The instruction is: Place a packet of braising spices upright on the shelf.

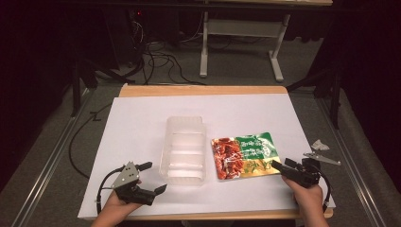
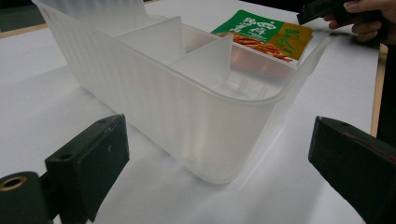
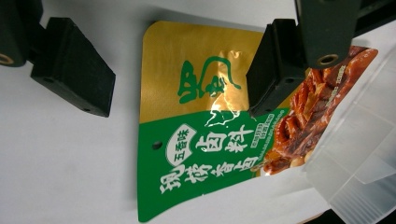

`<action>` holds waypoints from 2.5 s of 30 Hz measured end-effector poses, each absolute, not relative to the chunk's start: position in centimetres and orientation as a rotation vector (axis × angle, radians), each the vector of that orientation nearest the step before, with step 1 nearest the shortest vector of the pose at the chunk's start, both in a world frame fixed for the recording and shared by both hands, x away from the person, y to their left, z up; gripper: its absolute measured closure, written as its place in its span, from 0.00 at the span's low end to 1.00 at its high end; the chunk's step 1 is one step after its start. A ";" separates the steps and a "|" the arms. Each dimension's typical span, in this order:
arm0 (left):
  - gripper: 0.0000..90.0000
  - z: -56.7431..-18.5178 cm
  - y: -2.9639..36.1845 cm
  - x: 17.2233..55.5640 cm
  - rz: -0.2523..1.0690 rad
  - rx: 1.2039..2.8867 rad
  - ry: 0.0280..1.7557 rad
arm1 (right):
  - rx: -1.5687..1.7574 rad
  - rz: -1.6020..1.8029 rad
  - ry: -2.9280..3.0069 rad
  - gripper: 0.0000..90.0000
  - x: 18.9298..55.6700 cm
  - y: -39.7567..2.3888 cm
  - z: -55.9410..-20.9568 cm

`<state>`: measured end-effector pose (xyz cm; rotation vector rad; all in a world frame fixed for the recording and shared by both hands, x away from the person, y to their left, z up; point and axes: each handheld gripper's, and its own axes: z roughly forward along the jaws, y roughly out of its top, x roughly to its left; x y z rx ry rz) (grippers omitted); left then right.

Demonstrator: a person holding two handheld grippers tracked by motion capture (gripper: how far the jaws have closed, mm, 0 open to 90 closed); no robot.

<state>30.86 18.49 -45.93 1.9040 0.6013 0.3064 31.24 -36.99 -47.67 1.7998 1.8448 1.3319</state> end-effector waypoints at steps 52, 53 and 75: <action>0.06 -46.0 18.4 30.9 0.302 1.917 0.589 | 1.492 1.524 1.856 1.00 30.8 -30.7 -45.0; 0.06 -46.0 18.4 30.9 0.302 1.917 0.589 | 1.483 1.526 1.854 1.00 30.7 -30.5 -44.8; 0.06 -46.0 18.4 30.9 0.302 1.917 0.588 | 1.162 1.540 1.775 1.00 28.6 -28.5 -40.7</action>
